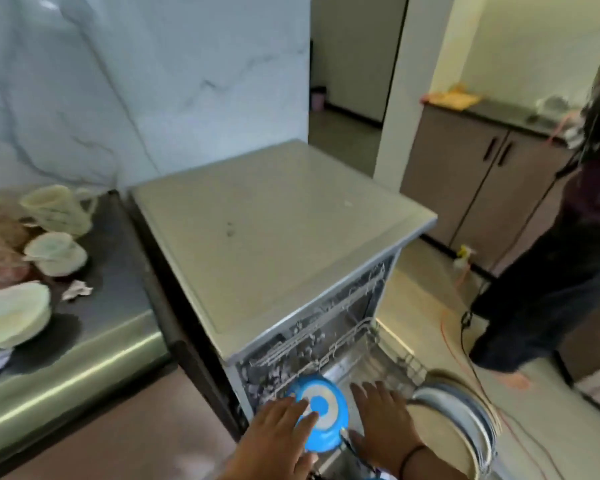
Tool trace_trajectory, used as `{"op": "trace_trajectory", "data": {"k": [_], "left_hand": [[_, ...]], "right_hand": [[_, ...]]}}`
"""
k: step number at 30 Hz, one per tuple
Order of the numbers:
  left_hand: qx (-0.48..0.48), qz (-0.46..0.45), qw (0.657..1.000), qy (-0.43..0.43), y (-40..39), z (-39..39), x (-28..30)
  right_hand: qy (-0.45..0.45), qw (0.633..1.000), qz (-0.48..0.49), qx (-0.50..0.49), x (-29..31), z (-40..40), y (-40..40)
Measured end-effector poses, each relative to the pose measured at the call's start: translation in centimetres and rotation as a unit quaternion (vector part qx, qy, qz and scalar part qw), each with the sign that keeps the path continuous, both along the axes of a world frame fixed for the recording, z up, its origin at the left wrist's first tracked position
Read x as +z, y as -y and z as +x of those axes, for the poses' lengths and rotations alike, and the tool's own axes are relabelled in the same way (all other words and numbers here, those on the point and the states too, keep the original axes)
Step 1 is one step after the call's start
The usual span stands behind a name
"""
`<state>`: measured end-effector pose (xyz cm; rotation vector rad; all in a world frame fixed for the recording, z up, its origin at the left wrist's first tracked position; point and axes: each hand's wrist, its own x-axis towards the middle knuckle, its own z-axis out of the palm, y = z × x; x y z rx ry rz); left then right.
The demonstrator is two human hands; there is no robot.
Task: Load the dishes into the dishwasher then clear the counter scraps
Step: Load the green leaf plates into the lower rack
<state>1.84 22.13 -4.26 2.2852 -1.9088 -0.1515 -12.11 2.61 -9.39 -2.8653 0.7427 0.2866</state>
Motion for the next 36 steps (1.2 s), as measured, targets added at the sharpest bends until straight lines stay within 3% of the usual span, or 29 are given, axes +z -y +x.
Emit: {"op": "trace_trajectory", "data": {"k": [8,14,19,25,32,36], "left_hand": [[0.168,-0.071,0.982,0.056,-12.3,5.7,7.7],[0.347,-0.046,0.933,0.079,-29.7,9.6,10.9],[0.484,-0.032,0.873,0.054,-40.0,11.4,11.3],[0.571,-0.026,0.818,0.073,-47.9,13.5,12.6],[0.642,-0.066,0.763,0.048,-52.3,19.1,13.7],[0.676,-0.042,0.733,0.061,-53.6,23.7,13.7]], "right_hand": [[0.115,0.982,-0.096,0.112,10.8,8.0,-10.3],[0.220,0.945,-0.074,0.230,14.6,16.7,-24.9],[0.242,0.924,-0.057,0.290,17.0,22.5,-34.0],[0.244,0.901,-0.046,0.355,19.3,29.9,-42.0],[0.218,0.888,-0.005,0.406,19.4,39.3,-48.5],[0.199,0.883,0.046,0.422,18.8,45.5,-50.8]]}}
